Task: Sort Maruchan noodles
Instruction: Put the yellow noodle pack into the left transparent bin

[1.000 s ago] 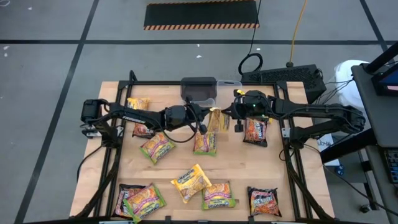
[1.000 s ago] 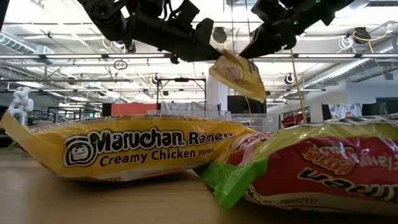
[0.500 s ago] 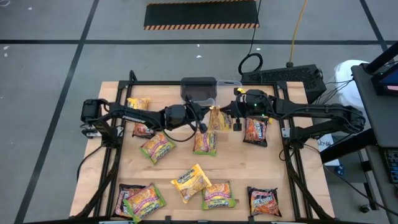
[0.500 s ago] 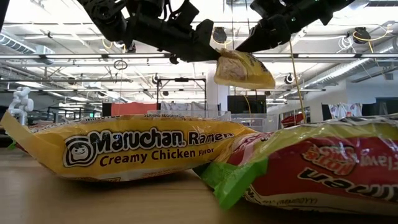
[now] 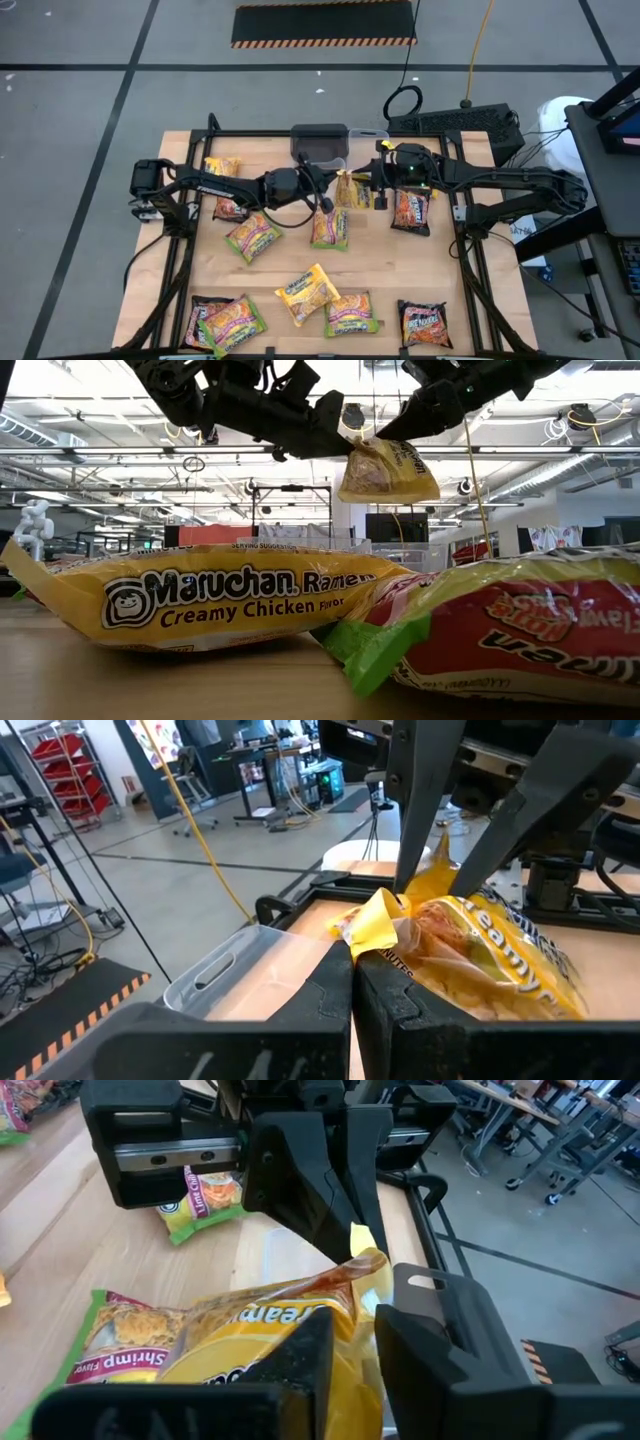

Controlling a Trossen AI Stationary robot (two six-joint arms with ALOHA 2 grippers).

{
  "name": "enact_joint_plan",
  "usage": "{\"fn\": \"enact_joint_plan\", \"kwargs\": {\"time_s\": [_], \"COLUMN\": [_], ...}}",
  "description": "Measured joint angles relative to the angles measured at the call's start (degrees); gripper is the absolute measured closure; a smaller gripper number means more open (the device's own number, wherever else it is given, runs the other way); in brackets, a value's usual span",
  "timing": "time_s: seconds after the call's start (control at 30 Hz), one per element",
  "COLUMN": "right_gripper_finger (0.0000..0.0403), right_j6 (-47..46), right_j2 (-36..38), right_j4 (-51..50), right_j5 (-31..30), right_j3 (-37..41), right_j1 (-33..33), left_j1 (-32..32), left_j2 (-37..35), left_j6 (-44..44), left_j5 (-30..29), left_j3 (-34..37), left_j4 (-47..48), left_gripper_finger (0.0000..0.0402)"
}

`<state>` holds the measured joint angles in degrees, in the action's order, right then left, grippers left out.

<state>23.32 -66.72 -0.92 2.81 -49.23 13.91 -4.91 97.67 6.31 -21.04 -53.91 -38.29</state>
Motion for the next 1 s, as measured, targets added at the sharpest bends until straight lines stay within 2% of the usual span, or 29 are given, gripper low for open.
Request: {"fn": "enact_joint_plan", "kwargs": {"time_s": [0.5,0.73,1.0], "right_gripper_finger": [0.0308,0.0300,0.0297], "right_j6": [1.7,3.4,3.3], "right_j2": [0.0,-0.1,0.0], "right_j4": [1.9,4.4,6.8], "right_j5": [-0.1,-5.5,-6.1], "right_j3": [0.1,0.1,0.1], "right_j1": [0.0,0.0,0.0], "left_j1": [-0.7,-1.2,-1.6], "left_j2": [-0.1,-2.4,-4.6], "left_j6": [0.7,1.0,2.6], "left_j5": [-0.1,-0.3,0.0], "left_j3": [0.0,-0.1,-0.1], "left_j4": [-2.8,-1.4,-1.4], "left_gripper_finger": [0.0401,0.0401,0.0401]}}
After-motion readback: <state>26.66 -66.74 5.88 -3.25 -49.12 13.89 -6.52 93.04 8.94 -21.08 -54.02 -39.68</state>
